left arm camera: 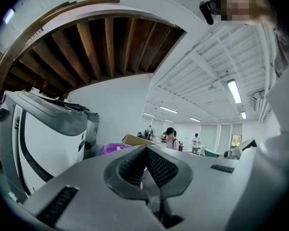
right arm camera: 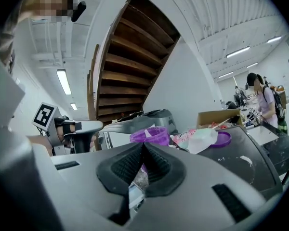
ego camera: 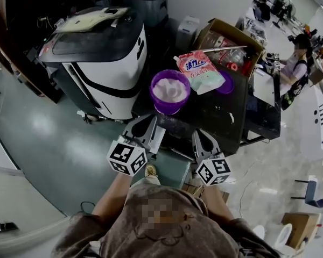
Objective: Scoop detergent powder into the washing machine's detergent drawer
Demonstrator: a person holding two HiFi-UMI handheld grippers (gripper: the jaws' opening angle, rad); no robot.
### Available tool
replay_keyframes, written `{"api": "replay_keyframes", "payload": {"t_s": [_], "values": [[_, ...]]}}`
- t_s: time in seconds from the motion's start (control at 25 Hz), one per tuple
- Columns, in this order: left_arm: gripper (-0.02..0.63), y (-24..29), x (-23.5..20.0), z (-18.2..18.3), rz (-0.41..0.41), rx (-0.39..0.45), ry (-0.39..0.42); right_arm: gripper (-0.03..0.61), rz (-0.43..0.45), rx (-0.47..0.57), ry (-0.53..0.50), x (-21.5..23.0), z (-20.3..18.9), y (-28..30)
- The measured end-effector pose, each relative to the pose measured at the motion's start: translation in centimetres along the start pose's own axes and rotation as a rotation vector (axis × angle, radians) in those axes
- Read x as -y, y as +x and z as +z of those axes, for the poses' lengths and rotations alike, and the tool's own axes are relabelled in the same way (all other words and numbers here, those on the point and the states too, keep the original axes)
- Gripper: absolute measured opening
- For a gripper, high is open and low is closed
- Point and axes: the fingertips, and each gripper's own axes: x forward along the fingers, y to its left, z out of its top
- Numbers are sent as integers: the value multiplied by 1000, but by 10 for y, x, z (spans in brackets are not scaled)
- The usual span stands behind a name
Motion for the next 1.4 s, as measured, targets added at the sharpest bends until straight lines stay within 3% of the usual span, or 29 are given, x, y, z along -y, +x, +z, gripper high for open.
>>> {"api": "replay_keyframes", "payload": {"t_s": [0.28, 0.56, 0.92, 1.2, 1.4], "values": [[20, 38, -24, 8, -84, -24, -2, -8, -86, 34, 14, 19, 13, 31], [24, 66, -30, 11, -136, -50, 21, -8, -93, 32, 18, 33, 18, 47], [141, 93, -46, 17, -158, -94, 23, -8, -56, 24, 26, 52, 23, 63], [228, 123, -58, 10, -215, -213, 106, -8, -28, 12, 34, 58, 19, 70], [250, 143, -58, -6, -287, -334, 175, -8, -20, 11, 40, 64, 19, 75]]}}
